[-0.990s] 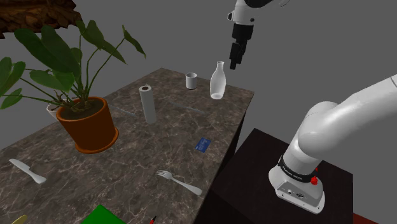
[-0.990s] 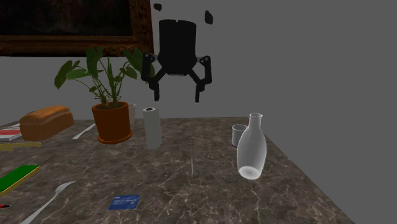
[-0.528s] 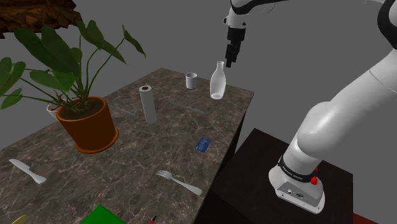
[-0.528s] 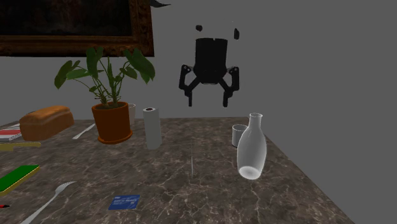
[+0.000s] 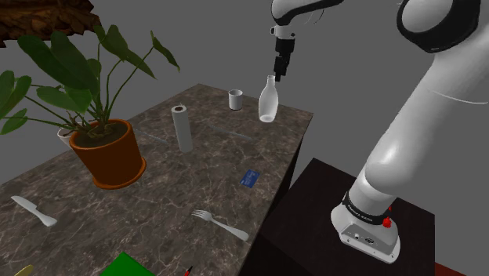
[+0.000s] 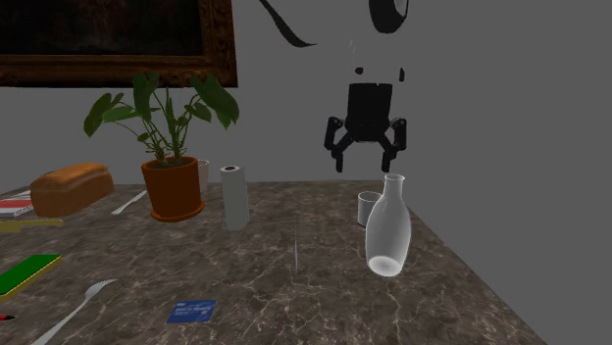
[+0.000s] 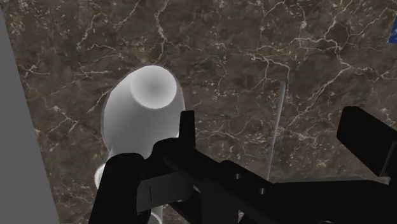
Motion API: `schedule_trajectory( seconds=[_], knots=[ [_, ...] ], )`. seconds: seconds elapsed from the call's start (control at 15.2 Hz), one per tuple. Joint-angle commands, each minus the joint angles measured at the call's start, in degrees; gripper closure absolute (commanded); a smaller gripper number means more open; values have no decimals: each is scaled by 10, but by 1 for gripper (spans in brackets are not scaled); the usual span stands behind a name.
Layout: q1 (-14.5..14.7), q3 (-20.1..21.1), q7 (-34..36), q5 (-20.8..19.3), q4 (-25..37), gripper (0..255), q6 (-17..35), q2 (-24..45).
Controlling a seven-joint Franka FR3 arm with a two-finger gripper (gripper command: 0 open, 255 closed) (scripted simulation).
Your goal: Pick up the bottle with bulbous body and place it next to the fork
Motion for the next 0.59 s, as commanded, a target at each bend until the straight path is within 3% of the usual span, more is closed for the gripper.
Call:
schedule_trajectory(
  seconds=[0.0,0.46,0.53],
  knots=[
    [-8,-11,-26,12,47,0,0,49],
    [-52,-27,-100,62,217,0,-17,213],
    [-53,-27,-100,62,209,0,-10,213]
  ],
)
